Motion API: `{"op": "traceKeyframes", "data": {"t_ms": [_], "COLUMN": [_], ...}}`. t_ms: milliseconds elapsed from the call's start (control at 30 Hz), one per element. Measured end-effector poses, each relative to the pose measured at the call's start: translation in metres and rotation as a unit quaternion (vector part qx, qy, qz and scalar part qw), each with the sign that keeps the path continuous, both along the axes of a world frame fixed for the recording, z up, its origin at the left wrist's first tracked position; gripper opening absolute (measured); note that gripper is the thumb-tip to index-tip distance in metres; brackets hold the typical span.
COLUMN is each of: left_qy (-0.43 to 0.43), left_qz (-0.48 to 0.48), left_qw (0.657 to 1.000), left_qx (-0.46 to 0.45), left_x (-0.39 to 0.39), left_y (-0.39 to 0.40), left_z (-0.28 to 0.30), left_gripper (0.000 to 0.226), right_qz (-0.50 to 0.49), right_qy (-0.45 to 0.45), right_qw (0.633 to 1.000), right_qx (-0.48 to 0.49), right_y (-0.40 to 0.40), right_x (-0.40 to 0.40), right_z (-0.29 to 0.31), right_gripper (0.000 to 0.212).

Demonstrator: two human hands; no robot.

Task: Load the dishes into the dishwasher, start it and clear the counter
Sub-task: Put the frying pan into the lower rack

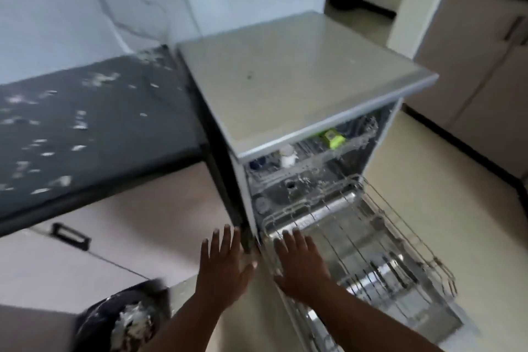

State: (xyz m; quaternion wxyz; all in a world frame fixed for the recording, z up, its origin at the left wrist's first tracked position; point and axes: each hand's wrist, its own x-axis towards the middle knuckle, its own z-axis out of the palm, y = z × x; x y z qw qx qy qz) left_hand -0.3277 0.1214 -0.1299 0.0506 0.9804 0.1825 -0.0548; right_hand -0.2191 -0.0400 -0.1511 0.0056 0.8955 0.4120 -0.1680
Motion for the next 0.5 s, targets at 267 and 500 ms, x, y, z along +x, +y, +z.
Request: {"op": "traceKeyframes", "data": {"t_ms": [267,500], "left_qy": [-0.054,-0.140], "left_qz": [0.146,0.242], "left_qw": [0.986,0.949], "left_qx": [0.054,0.144], "left_x": [-0.098,-0.223], "left_y": [0.077,0.133], "left_z": [0.073,0.112], "left_gripper": [0.084,0.087], "right_qz": [0.159,0.199], "right_qy": [-0.064,-0.073], "right_qw": [0.982,0.974], "right_qx": [0.079,0.075], "right_y": [0.120,0.197], "right_x": [-0.070,-0.170], "right_z": [0.085,0.145], "right_gripper": [0.087,0.086]}}
